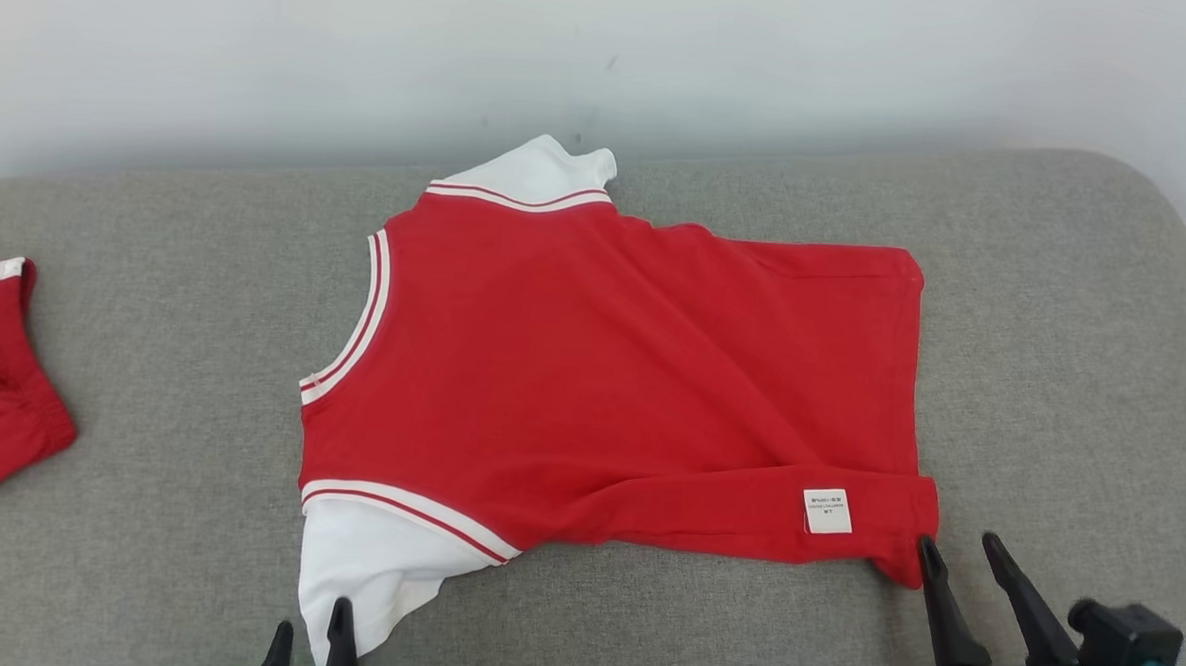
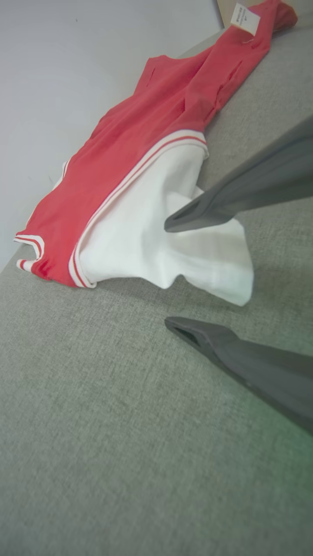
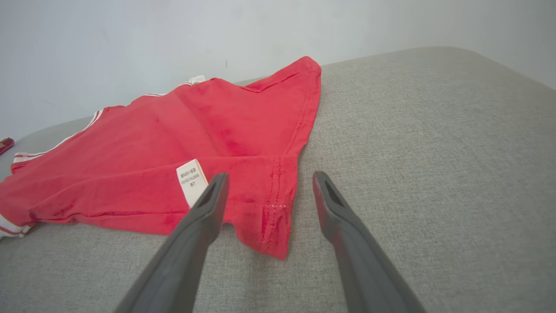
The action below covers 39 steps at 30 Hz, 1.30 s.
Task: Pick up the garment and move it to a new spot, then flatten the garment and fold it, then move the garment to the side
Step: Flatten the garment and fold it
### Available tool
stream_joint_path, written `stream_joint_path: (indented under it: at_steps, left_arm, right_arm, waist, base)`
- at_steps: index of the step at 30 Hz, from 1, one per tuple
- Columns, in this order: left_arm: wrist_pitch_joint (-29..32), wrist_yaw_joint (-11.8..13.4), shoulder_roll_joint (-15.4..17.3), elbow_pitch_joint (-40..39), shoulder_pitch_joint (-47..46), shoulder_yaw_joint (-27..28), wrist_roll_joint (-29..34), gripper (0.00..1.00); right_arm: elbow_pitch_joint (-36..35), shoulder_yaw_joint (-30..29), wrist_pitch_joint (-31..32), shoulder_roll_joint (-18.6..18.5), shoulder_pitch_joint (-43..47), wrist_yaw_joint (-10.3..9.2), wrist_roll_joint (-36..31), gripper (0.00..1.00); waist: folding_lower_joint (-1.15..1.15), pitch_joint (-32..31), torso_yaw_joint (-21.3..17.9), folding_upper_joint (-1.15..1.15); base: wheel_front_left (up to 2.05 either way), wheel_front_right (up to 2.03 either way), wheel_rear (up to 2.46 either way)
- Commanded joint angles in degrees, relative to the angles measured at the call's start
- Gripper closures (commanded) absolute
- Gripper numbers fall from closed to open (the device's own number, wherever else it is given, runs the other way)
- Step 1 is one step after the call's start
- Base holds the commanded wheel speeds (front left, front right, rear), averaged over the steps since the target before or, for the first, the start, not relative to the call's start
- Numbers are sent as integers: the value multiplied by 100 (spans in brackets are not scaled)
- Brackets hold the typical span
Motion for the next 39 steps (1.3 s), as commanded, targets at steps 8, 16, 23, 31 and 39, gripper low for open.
stream_joint_path:
  at_steps: [8, 16, 23, 31, 39]
  left_arm:
    - [-19, -113, -118, 116, 176, 225, 464, 0]
    - [-19, -268, -184, 389, 26, 302, 631, 0]
    - [-19, -352, -212, 783, -254, 341, 812, 0]
    - [-13, -504, -318, 1432, -646, 308, 733, 100]
    - [-14, -608, -384, 1418, -509, 507, 745, 100]
  right_arm:
    - [-91, -296, -4, 209, 451, 8, -218, 0]
    - [354, -282, -4, 252, 86, 8, -242, 0]
    - [903, -41, -4, 311, -272, 8, -131, 0]
    - [1231, 24, -3, 405, -547, 8, -146, 100]
    - [826, -298, -4, 398, -183, 8, -218, 100]
  waist:
    - [1, -64, 12, 0]
    - [1, -110, -7, 0]
    - [1, -117, 74, 0]
    - [1, -51, 167, 0]
    - [1, -127, 137, 0]
  base:
    - [0, 0, 0]
    - [0, 0, 0]
    - [0, 0, 0]
    - [0, 0, 0]
    - [0, 0, 0]
